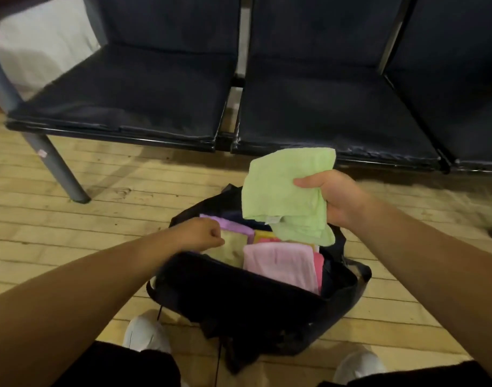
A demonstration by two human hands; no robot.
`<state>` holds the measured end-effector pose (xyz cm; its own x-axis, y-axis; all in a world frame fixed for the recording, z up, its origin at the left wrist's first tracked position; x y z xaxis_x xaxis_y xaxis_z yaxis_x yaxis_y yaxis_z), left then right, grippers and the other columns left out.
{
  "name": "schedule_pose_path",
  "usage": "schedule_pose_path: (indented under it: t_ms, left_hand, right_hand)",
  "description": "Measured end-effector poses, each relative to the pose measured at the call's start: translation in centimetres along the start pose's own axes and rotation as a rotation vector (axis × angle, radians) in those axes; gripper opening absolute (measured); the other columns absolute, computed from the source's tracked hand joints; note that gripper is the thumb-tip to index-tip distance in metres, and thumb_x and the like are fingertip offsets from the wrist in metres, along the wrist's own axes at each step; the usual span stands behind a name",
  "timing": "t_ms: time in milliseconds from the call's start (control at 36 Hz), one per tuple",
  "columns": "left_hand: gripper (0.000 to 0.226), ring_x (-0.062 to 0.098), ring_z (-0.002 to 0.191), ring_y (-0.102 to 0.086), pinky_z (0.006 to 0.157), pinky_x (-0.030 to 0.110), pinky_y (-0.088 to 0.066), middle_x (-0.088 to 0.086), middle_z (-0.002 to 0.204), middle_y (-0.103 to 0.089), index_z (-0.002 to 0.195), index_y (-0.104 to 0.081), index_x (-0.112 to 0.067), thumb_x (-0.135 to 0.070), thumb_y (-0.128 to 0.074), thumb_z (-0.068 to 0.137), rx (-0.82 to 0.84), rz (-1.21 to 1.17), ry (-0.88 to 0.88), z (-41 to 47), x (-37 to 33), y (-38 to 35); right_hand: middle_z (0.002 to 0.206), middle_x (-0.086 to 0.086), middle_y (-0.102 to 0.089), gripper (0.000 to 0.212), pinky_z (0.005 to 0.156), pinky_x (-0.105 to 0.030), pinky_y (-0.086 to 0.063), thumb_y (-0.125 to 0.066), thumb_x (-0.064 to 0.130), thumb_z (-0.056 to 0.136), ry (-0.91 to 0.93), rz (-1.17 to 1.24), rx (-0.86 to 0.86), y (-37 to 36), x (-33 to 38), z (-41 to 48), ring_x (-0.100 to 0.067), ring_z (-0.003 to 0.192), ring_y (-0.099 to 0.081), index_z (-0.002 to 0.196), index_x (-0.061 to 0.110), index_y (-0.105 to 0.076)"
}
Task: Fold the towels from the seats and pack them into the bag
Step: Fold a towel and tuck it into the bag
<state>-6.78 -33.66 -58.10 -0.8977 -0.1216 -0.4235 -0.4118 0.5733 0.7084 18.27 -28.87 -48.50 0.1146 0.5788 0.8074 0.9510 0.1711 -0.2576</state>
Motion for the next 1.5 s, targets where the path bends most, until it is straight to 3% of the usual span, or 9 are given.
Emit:
schedule_pose_path:
  t_ms: [139,278,667,972,1111,1278,1361,1417,1500]
  left_hand:
    - [0.049,0.022,0.121,-0.053,0.090,0.023,-0.038,0.006,0.138,-0.054,0.139,-0.047,-0.017,-0.036,-0.060,0.096,0.129,0.183,0.009,2.4,4.0,-3.9]
    - [0.046,0.026,0.127,-0.048,0.105,0.044,-0.036,0.006,0.137,-0.048,0.137,-0.047,-0.025,-0.041,-0.057,0.095,0.119,0.445,-0.070,4.1,7.2,-5.9]
    - [0.035,0.023,0.118,-0.052,0.104,0.035,-0.036,-0.002,0.132,-0.060,0.132,-0.060,-0.027,-0.027,-0.056,0.097,0.075,0.492,-0.407,-1.0,10.0,-4.2]
    - [0.024,0.022,0.106,-0.057,0.089,0.038,-0.048,0.000,0.115,-0.061,0.119,-0.061,-0.021,-0.025,-0.058,0.095,0.170,0.410,-0.275,-0.7,9.7,-3.9]
    - [0.031,0.026,0.101,-0.058,0.085,0.037,-0.048,0.008,0.113,-0.058,0.123,-0.051,-0.022,-0.035,-0.056,0.095,0.152,0.487,-0.151,0.0,10.2,-4.2]
    - [0.028,0.024,0.102,-0.058,0.085,0.033,-0.043,0.004,0.109,-0.062,0.117,-0.059,-0.021,-0.038,-0.055,0.096,0.068,0.512,-0.138,0.8,10.0,-4.0]
    - [0.031,0.020,0.103,-0.058,0.088,0.034,-0.039,0.001,0.106,-0.061,0.115,-0.061,-0.020,-0.042,-0.057,0.093,0.059,0.568,-0.128,1.0,10.0,-3.9]
    - [0.035,0.020,0.108,-0.055,0.096,0.037,-0.035,-0.001,0.109,-0.060,0.120,-0.058,-0.022,-0.043,-0.059,0.091,0.087,0.616,-0.102,1.2,10.4,-3.8]
    - [0.034,0.021,0.114,-0.053,0.098,0.039,-0.033,0.000,0.114,-0.060,0.122,-0.055,-0.024,-0.036,-0.060,0.090,0.127,0.691,-0.070,1.3,10.9,-3.4]
  right_hand:
    - [0.116,-0.014,-0.073,0.037,0.075,-0.048,-0.062,-0.053,-0.001,0.094,-0.031,0.037,0.005,-1.0,-3.0,2.6,-0.035,0.102,-0.072,0.129,0.009,-0.061]
    - [0.120,-0.019,-0.071,0.039,0.088,-0.059,-0.056,-0.052,-0.004,0.093,-0.083,0.136,0.041,-3.0,-6.3,5.4,-0.041,0.107,-0.069,0.129,0.007,-0.061]
    - [0.118,-0.021,-0.071,0.031,0.089,-0.055,-0.055,-0.056,-0.005,0.090,-0.278,0.241,0.101,-10.2,-14.4,11.3,-0.040,0.106,-0.069,0.119,0.003,-0.066]
    - [0.128,-0.015,-0.063,0.062,0.098,-0.049,-0.053,-0.075,0.006,0.077,-0.073,-0.609,-0.085,-3.5,-22.5,13.6,-0.031,0.114,-0.062,0.136,0.008,-0.054]
    - [0.121,-0.011,-0.064,0.052,0.082,-0.024,-0.045,-0.075,-0.003,0.082,-0.046,-0.754,-0.036,-3.8,-20.2,12.2,-0.019,0.105,-0.059,0.130,0.004,-0.060]
    - [0.132,-0.017,-0.058,0.068,0.095,-0.032,-0.046,-0.076,0.010,0.084,0.005,-0.964,-0.118,-3.5,-20.2,12.4,-0.031,0.118,-0.058,0.143,0.006,-0.045]
    - [0.145,-0.018,-0.042,0.076,0.099,-0.039,-0.046,-0.064,0.003,0.086,0.355,-1.231,-0.225,-5.0,-19.8,11.6,-0.036,0.125,-0.051,0.153,0.016,-0.031]
    - [0.153,-0.017,-0.040,0.066,0.112,-0.046,-0.038,-0.063,0.011,0.087,0.668,-1.446,-0.050,-7.0,-20.0,11.4,-0.035,0.139,-0.040,0.149,0.021,-0.043]
    - [0.158,-0.004,-0.038,0.048,0.121,-0.041,-0.023,-0.045,0.041,0.104,0.481,-1.514,0.472,-10.3,-20.9,11.2,-0.023,0.147,-0.031,0.148,0.025,-0.046]
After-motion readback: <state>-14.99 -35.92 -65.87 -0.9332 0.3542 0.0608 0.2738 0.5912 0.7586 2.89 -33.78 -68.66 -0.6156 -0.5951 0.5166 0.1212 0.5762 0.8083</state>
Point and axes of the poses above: each hand's wrist, its own z-axis towards the middle knuckle, its own y-axis out of the back of the hand, x = y × z, the point moved 2 cm from there along z, towards the middle knuckle
